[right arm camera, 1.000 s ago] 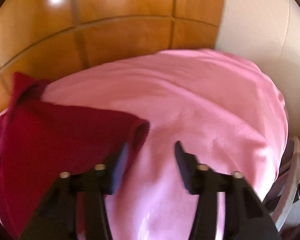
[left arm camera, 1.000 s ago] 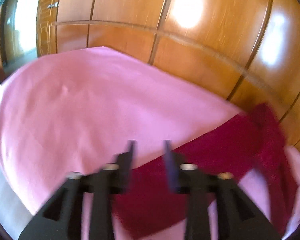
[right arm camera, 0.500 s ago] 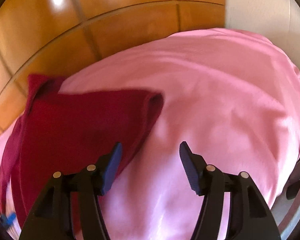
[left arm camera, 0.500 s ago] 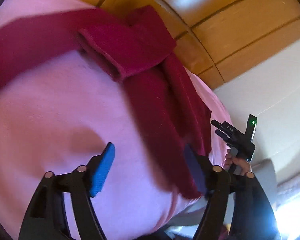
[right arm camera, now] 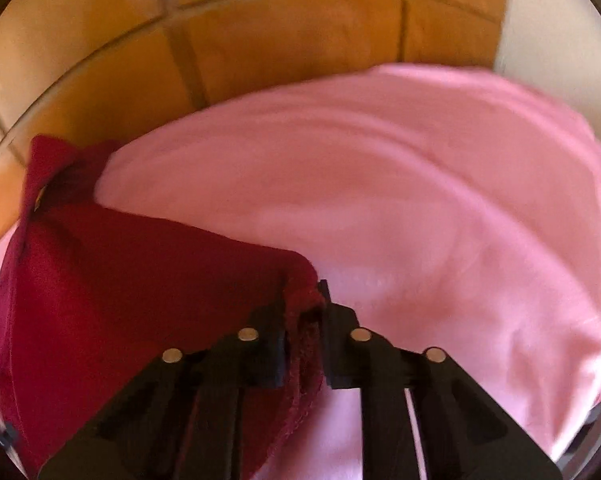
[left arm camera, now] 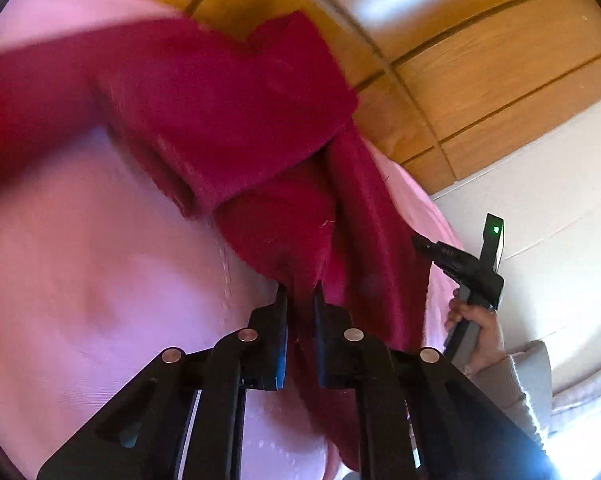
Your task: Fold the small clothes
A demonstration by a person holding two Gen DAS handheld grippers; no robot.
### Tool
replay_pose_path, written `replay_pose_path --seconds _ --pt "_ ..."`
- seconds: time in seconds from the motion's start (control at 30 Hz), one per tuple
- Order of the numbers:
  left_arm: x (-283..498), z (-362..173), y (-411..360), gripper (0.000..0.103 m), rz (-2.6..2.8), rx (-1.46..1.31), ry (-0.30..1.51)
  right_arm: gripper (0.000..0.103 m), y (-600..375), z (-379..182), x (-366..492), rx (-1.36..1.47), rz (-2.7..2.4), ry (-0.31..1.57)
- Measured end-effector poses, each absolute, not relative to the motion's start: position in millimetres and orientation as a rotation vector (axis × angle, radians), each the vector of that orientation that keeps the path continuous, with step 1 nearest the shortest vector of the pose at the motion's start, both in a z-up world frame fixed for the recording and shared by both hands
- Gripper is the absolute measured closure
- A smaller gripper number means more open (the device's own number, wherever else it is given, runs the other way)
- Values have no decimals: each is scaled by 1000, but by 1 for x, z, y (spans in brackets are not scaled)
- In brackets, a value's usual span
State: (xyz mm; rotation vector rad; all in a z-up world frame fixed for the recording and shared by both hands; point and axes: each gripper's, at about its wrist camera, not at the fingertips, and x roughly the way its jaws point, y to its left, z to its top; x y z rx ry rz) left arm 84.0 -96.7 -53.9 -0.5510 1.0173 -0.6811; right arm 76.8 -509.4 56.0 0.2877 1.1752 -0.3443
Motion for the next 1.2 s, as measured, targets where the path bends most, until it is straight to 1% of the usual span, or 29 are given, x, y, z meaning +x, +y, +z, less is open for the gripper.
replay_pose_path --seconds 0.2,0.37,0.5,0.67,0.7,0.73,0.77,0.8,0.83,0.87,1.03,1.2 --pt "68 17 -35 94 -705 -472 909 93 -480 128 42 315 -204 1056" --pt "53 49 20 94 -672 -422 899 93 -437 167 -10 331 -61 1037" --pt "42 54 52 94 -610 -333 907 93 -397 163 -62 342 66 1128" --pt "27 26 72 93 -609 -315 948 94 -360 123 -109 268 79 1309" --pt "26 20 76 90 -619 -343 963 94 -356 118 -113 222 63 1330" --pt "24 11 80 84 -621 -365 980 94 -356 116 -113 206 52 1342" --pt "20 3 83 77 -598 -368 981 87 -356 115 -114 204 43 1350" --pt "16 0 88 72 -577 -373 980 65 -358 119 -111 184 25 1340" --pt "11 -8 93 71 -573 -399 987 52 -358 126 -107 141 -3 1310" --pt "8 -17 96 71 -578 -430 1005 43 -359 135 -107 104 -20 1272" --pt "-8 -40 101 71 -560 -482 1030 43 -318 164 -68 -18 76 1090" --pt "-11 -45 95 71 -523 -481 1012 44 -220 151 -13 -125 358 988"
